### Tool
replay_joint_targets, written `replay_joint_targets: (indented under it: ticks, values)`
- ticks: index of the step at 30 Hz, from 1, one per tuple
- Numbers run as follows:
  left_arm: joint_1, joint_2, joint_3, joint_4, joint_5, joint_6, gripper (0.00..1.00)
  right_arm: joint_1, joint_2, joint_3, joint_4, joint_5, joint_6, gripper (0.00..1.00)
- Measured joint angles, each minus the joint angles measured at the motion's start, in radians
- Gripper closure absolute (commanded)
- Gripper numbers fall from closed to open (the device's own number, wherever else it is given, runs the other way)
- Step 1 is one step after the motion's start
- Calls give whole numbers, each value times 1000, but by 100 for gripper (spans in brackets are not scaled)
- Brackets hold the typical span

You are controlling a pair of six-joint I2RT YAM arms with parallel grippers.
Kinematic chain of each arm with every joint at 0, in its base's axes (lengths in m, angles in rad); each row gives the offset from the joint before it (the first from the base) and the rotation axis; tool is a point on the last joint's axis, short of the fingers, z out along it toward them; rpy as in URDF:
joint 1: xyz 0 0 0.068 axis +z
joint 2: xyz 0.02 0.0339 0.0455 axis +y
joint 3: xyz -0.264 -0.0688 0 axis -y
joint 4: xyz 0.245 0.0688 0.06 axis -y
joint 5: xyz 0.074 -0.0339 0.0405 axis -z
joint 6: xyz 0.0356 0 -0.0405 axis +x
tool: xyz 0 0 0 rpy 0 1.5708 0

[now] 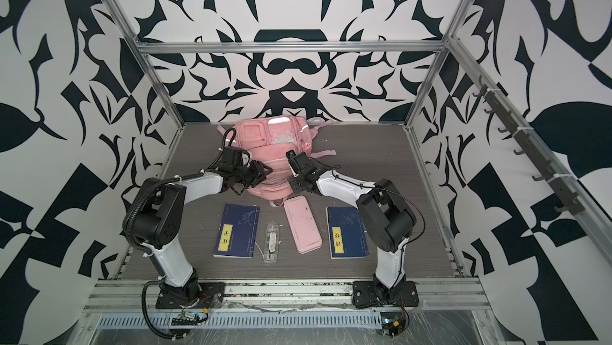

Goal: Pack the student bag

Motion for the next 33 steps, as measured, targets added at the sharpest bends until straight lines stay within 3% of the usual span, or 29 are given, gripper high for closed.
replay_joint_targets:
  ticks: [17,33]
  values:
    - [0,0,0,32,-8,-54,52,77,108,195,-149,-337,63,100]
    - [-1,74,80,19,-3,-73,52,73,183,264,-121,-500,222,100]
